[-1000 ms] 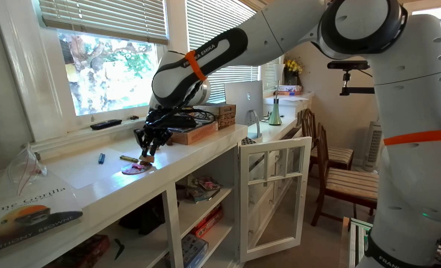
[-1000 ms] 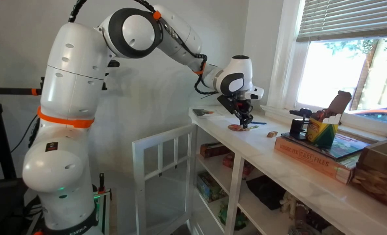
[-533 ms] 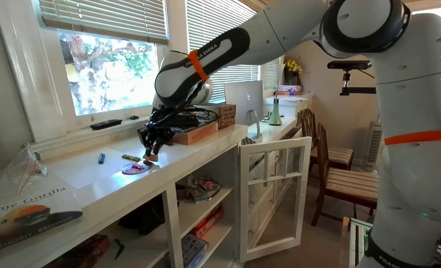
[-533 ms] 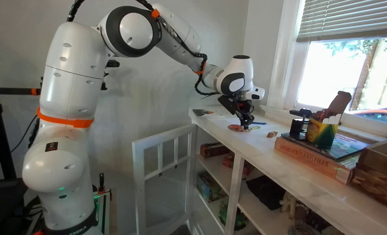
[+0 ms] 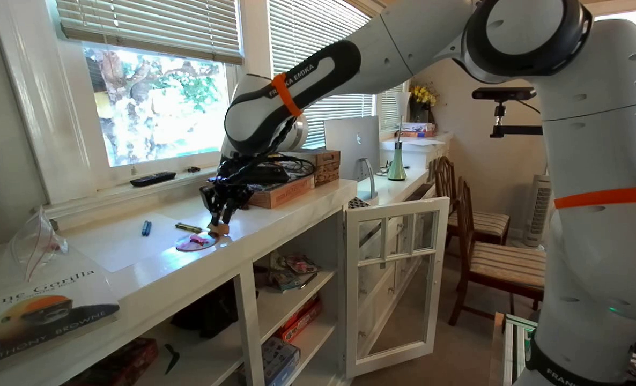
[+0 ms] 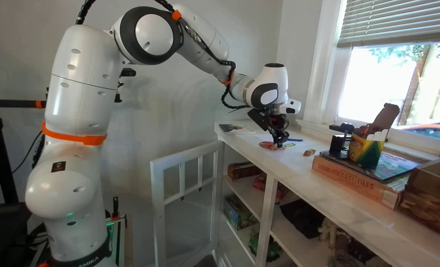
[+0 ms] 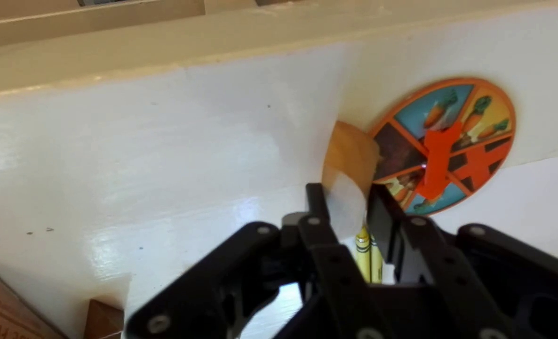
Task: Put the black object on the box, then move one wooden block to the left, then turn the hand of the clock to the left
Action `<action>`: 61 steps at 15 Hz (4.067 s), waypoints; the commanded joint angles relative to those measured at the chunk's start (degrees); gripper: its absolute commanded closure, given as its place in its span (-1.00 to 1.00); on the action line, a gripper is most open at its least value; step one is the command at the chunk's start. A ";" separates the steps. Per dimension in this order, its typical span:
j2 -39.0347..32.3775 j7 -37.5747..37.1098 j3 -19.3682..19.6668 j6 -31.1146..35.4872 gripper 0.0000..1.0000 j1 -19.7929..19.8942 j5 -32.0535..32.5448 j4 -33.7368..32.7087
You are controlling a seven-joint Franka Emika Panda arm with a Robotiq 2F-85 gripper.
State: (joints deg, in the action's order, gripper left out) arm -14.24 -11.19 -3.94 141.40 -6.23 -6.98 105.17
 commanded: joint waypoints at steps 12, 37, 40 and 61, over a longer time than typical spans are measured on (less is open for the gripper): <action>0.23 -2.29 0.10 -1.41 0.86 -0.16 0.03 -0.41; -2.60 -17.59 1.63 -2.11 0.86 -1.43 1.14 -4.76; -3.10 -18.25 1.85 -1.73 0.86 -1.83 1.65 -4.93; -4.91 -23.92 2.71 -2.82 0.86 -3.11 2.57 -7.93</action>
State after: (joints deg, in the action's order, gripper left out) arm -18.07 -32.94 -2.08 139.32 -8.37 -5.26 98.85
